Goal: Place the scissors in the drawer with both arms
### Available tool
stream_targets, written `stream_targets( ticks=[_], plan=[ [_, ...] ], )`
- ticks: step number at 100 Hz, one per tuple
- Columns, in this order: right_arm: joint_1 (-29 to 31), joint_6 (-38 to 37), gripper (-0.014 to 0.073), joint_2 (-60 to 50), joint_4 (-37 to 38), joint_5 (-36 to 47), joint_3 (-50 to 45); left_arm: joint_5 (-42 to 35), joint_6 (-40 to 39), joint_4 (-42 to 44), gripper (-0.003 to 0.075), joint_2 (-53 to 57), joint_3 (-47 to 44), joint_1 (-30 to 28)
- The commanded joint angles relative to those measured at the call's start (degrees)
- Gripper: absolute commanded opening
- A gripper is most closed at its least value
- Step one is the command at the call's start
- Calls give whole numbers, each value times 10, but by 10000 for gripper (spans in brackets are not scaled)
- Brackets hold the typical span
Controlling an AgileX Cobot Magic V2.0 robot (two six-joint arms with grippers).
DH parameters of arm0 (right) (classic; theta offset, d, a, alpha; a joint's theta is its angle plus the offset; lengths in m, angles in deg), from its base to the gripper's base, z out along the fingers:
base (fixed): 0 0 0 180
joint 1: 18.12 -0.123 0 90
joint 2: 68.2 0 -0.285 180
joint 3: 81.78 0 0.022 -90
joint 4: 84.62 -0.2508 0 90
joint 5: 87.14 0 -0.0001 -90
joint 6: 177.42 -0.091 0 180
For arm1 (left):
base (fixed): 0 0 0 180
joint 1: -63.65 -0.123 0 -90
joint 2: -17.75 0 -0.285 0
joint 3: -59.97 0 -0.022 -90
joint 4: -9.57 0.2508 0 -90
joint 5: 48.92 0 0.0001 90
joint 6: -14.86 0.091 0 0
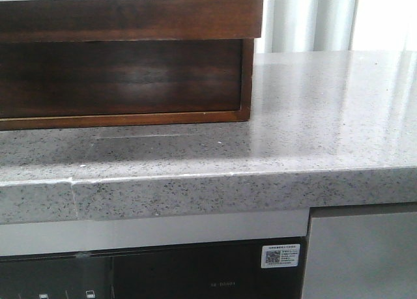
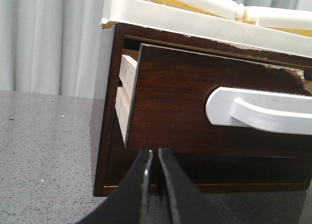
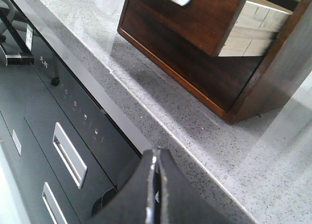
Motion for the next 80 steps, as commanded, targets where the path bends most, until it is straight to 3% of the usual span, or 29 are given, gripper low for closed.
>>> stream_targets(
  ticks=[1, 37, 41, 54, 80],
  plan=[
    [1, 0, -55, 6, -7, 43, 14, -44, -6, -7, -19, 19, 7, 4],
    [1, 0, -55, 6, -7, 43, 14, -34, -6, -24, -20, 19, -17, 4],
    [1, 0, -55, 6, -7, 43, 14, 11, -6, -24, -19, 19, -15, 1],
    [1, 0, -55, 6, -7, 44, 14, 71, -6, -24, -19, 19, -15, -38],
    [1, 0, -55, 6, -7, 44, 14, 86, -6, 8, -19, 19, -15, -107]
  ],
)
